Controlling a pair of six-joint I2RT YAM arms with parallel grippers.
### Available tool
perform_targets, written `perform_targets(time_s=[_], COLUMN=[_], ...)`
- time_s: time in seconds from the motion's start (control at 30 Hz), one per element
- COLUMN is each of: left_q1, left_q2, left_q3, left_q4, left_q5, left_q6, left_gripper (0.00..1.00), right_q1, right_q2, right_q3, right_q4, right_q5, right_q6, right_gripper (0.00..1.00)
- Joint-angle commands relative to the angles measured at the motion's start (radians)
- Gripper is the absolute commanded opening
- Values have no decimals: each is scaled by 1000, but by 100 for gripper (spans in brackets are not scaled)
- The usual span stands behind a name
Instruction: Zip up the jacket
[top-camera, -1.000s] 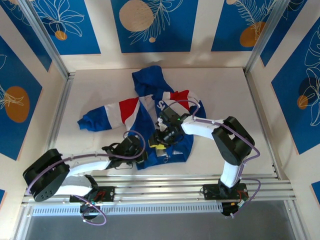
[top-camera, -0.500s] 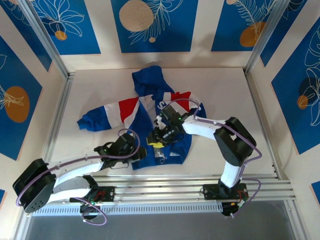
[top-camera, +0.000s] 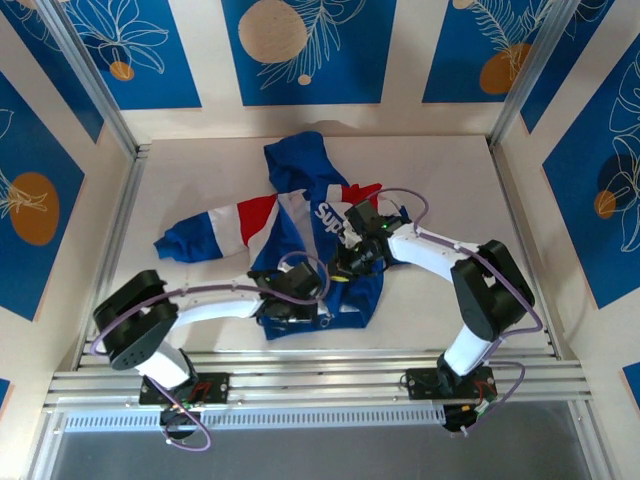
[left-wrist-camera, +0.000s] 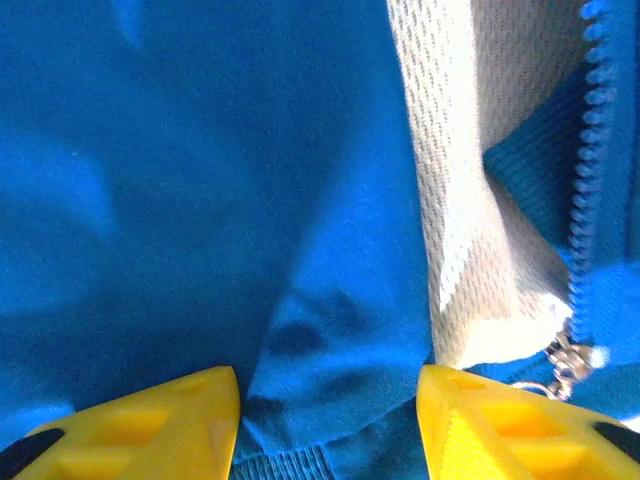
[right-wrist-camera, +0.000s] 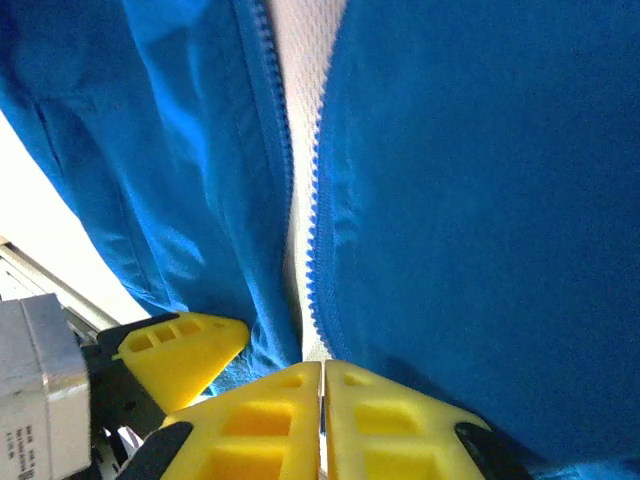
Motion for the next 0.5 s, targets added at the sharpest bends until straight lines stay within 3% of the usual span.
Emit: perform_targets(time_s=[0.0, 0.07, 0.17, 0.27, 0.47], left_q1=[-11, -9, 13, 75, 175], left_q2=[33, -4, -110, -218, -390], left_q3=[50, 42, -22, -122, -360], left_q4=[-79, -93, -47, 61, 287], left_q5=[-25, -41, -11, 104, 230], left_q6=[42, 64, 78, 58, -57], left_gripper=[41, 19, 0, 0, 0], right_q1=[20, 35, 47, 47, 39], right_q2=[29, 46, 83, 126, 173], right_q3=[-4, 2, 11, 15, 28], right_q4=[-23, -28, -30, -27, -54], right_q5=[-2, 4, -15, -41, -29], right_q6=[-23, -33, -45, -51, -74], right_gripper=[11, 11, 11, 12, 13])
